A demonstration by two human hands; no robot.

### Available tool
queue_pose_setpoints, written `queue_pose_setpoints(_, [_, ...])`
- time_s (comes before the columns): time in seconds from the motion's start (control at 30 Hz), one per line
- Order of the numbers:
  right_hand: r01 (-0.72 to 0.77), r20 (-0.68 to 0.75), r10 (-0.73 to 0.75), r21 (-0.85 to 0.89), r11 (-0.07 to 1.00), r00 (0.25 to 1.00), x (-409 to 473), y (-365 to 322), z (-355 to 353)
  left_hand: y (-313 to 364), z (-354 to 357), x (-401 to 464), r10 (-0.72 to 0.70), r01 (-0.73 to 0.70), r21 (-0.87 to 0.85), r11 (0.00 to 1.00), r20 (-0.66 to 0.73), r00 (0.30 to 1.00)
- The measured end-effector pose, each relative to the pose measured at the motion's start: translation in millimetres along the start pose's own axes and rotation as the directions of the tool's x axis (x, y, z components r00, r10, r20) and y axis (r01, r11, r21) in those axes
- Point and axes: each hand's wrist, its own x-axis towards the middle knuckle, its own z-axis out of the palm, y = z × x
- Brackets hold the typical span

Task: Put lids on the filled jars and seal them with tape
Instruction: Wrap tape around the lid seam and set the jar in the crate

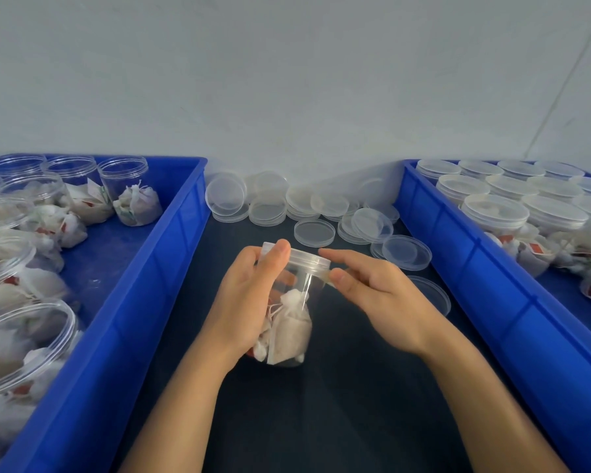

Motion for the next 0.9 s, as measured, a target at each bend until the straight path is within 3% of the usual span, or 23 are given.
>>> queue_pose_setpoints(0.23, [-0.016, 0.063, 0.019, -0.049, 0.999, 0.998, -1, -5, 2, -3, -4, 3, -0.005, 0.008, -0.034, 0.999, 0.096, 0.995])
queue_pose_setpoints(0.4, [-0.01, 0.077, 0.007, 0.042, 0.999, 0.997, -3, -10, 2, -4, -4, 0, -0.005, 0.017, -0.073, 0.997, 0.164, 0.986])
queue_pose_setpoints(0.5, [-0.053, 0.047, 0.051, 0.051, 0.997, 0.998, -4, -10, -1, -2, -1, -1, 0.029, -0.037, 0.06, 0.998, 0.122, 0.992])
queue_pose_setpoints(0.63, [-0.055, -0.013, 0.055, -0.018, 0.998, 0.998, -3, -16, 3, -1, 5, -3, 0.183, -0.165, 0.151, 0.975, -0.109, 0.977])
queue_pose_setpoints(0.77, [-0.024, -0.103, 0.012, -0.115, 0.993, 0.995, -4, -24, 10, -1, 10, -6, 0.165, -0.162, 0.189, 0.969, -0.003, 0.986])
queue_pose_setpoints(0.9, [-0.005, -0.041, 0.0, -0.135, 0.991, 0.999, -6, -26, 3, -6, 11, -3, 0.206, -0.2, 0.247, 0.948, 0.004, 0.979])
